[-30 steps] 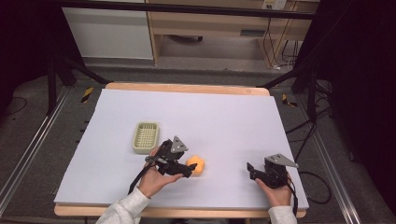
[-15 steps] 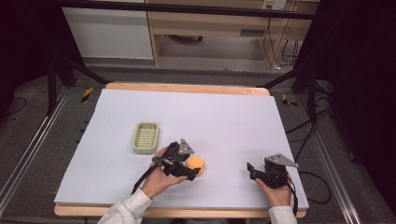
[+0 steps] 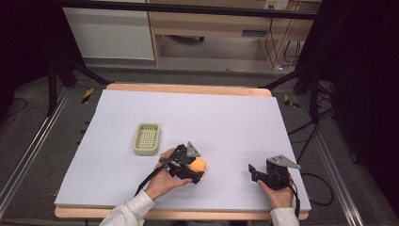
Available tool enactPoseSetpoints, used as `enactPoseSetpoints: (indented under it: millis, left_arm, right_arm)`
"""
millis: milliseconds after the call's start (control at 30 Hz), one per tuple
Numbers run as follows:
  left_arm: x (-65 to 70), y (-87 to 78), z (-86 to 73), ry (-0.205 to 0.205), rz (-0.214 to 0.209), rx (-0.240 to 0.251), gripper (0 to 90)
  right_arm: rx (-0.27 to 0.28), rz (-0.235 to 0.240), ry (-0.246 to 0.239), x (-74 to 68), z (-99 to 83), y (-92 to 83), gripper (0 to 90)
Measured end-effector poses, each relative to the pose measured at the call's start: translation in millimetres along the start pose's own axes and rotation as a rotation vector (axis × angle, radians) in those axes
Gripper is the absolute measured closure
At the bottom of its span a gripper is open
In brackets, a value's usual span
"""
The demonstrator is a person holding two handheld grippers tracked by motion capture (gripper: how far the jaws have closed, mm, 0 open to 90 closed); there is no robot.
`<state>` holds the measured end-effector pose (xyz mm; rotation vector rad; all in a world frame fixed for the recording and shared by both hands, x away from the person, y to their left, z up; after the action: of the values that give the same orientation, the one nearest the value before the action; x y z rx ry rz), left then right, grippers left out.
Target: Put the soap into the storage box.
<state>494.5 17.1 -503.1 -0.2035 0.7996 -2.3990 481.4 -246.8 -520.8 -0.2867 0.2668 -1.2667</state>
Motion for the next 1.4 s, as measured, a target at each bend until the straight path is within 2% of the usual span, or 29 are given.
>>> enactPoseSetpoints:
  millis: [333, 633, 1167, 1400]
  left_arm:
    - [-0.2, 9.3, -4.0, 0.01, -0.002, -0.033, 19.5]
    - [1.1, 15.9, -7.7, 0.021, -0.012, -0.068, 23.5]
    - [0.8, 22.5, -9.5, -0.004, -0.034, -0.098, 25.8]
    - [1.3, 23.4, -9.5, -0.006, -0.021, -0.104, 26.2]
  right_arm:
    - [-0.001, 0.001, 0.0, 0.1, -0.3, 0.1, 24.7]
    - [-0.003, 0.003, 0.0, 0.0, -0.6, 0.2, 24.7]
    - [-0.005, 0.007, 0.011, -0.7, -0.6, -0.1, 24.9]
    - [-0.006, 0.004, 0.01, -0.1, -0.9, 0.1, 25.0]
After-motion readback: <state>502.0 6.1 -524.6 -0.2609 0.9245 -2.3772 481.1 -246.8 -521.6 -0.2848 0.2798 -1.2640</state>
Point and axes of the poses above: each handheld gripper's, and its own axes: y roughly forward along the jaws, z roughly out of its top, x roughly to its right, the point moved 7 cm from there along y, roughly forward along the jaws, and after that the axes turned 15 degrees about x, right-handed, at the moved point
